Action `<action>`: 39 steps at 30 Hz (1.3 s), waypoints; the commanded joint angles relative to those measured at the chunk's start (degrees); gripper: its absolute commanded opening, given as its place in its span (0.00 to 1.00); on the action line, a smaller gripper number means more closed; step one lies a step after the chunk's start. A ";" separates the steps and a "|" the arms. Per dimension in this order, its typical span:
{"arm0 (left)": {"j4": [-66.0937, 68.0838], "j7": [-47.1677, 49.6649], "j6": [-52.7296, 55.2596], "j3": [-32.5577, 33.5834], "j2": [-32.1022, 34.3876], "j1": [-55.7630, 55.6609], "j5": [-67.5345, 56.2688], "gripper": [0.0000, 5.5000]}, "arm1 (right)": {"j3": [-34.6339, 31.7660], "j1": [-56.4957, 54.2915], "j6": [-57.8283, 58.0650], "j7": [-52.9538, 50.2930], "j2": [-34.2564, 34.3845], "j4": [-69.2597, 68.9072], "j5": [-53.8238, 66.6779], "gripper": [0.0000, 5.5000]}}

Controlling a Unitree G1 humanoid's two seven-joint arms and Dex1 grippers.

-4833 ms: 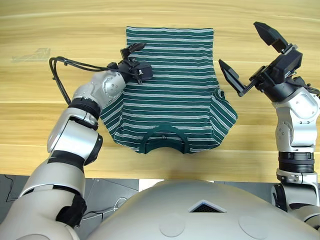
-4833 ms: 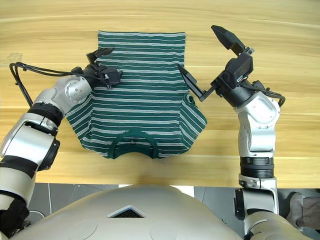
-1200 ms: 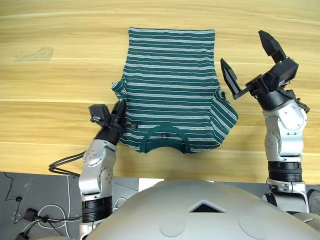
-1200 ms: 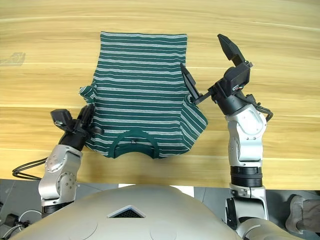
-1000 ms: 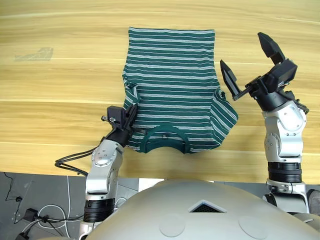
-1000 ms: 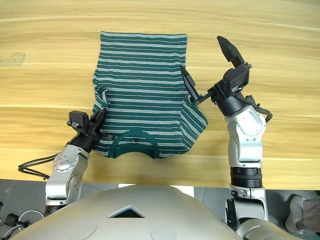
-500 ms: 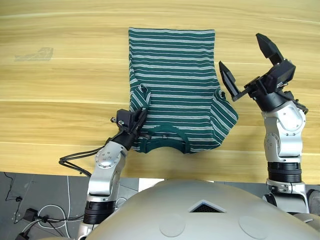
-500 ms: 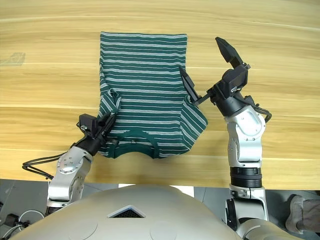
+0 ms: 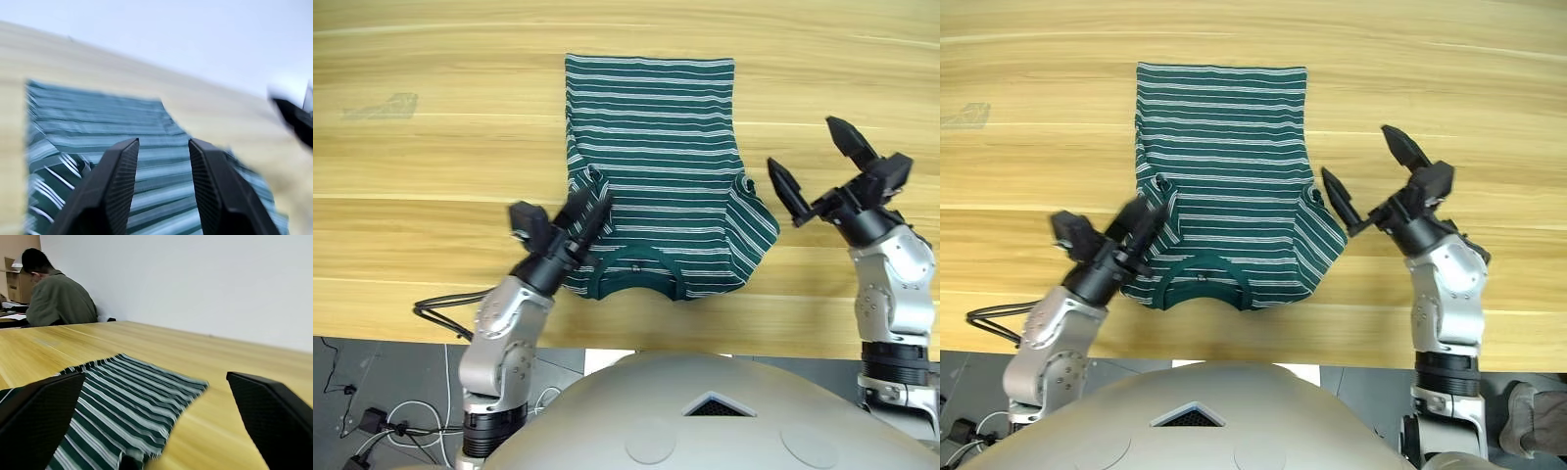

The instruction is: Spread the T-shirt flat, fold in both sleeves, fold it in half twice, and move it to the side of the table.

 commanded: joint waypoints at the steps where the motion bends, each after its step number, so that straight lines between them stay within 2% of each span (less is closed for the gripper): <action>1: -0.60 6.62 -1.04 12.08 -0.39 -4.27 -12.32 0.34 | -2.86 6.45 10.82 4.68 -5.24 -0.70 5.69 0.98; 3: 0.50 10.19 -1.00 15.24 -0.32 -5.91 -13.85 0.34 | -3.37 8.49 15.05 6.48 -7.00 -0.63 7.16 0.98; 5: 0.69 11.80 -0.64 15.65 -0.24 -6.08 -13.31 0.34 | -3.46 9.53 16.45 8.25 -7.83 -0.59 6.94 0.98; 11: 2.52 15.74 -1.09 14.10 -1.34 -6.50 -8.12 0.34 | -1.96 7.54 16.51 10.61 -8.04 3.02 3.71 0.98; 21: 4.35 16.65 -1.45 10.49 -2.82 -6.94 -1.87 0.34 | 4.41 3.41 17.95 8.11 -6.29 3.44 -2.76 0.98; 29: 4.43 16.73 -0.77 8.62 -3.66 -6.12 0.07 0.35 | 5.91 3.29 16.51 8.00 -5.69 4.22 -5.38 0.69; 39: 6.69 16.01 -1.55 8.36 -4.70 -6.22 1.02 0.35 | 7.15 2.57 14.41 8.36 -4.46 5.19 -7.84 0.40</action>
